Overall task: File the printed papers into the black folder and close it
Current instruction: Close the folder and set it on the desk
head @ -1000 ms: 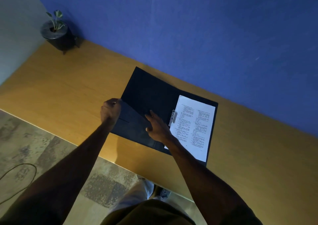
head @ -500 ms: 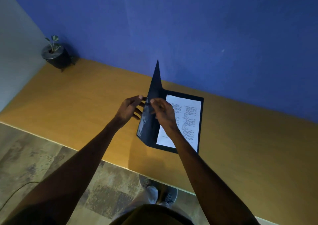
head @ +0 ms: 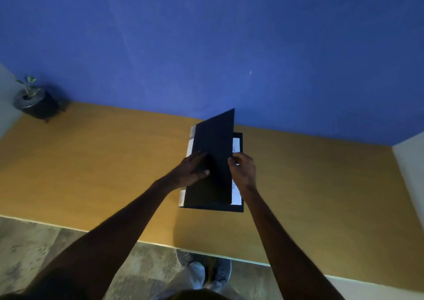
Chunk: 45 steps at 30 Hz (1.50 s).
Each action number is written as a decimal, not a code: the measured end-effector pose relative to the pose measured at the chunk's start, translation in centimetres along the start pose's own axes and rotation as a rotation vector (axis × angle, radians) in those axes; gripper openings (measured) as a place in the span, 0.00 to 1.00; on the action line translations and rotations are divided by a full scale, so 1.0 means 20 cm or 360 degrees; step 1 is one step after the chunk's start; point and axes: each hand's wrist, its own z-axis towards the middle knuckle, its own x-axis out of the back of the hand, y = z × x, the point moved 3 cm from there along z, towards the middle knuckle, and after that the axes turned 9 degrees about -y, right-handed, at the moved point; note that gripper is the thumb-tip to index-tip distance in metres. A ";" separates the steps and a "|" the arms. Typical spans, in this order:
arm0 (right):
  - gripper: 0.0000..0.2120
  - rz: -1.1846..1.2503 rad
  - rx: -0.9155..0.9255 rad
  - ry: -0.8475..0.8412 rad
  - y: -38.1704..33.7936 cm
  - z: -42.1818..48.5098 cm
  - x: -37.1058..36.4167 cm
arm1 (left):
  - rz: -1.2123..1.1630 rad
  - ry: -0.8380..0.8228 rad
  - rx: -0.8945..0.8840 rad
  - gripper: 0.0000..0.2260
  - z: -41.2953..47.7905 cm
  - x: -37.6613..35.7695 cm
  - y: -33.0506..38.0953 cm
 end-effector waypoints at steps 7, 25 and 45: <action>0.07 -0.0015 -0.0414 0.0120 0.38 0.01 0.07 | 0.0307 -0.0211 0.0162 0.42 0.07 -0.21 -0.10; 0.36 -0.1236 0.0014 -0.0419 0.59 -0.04 -0.31 | 0.0620 -0.0075 0.0169 0.43 0.14 -0.39 -0.24; 0.44 -0.1281 -0.0082 -0.0646 0.59 0.06 -0.27 | -0.0735 0.0614 0.0654 0.32 0.25 -0.16 -0.24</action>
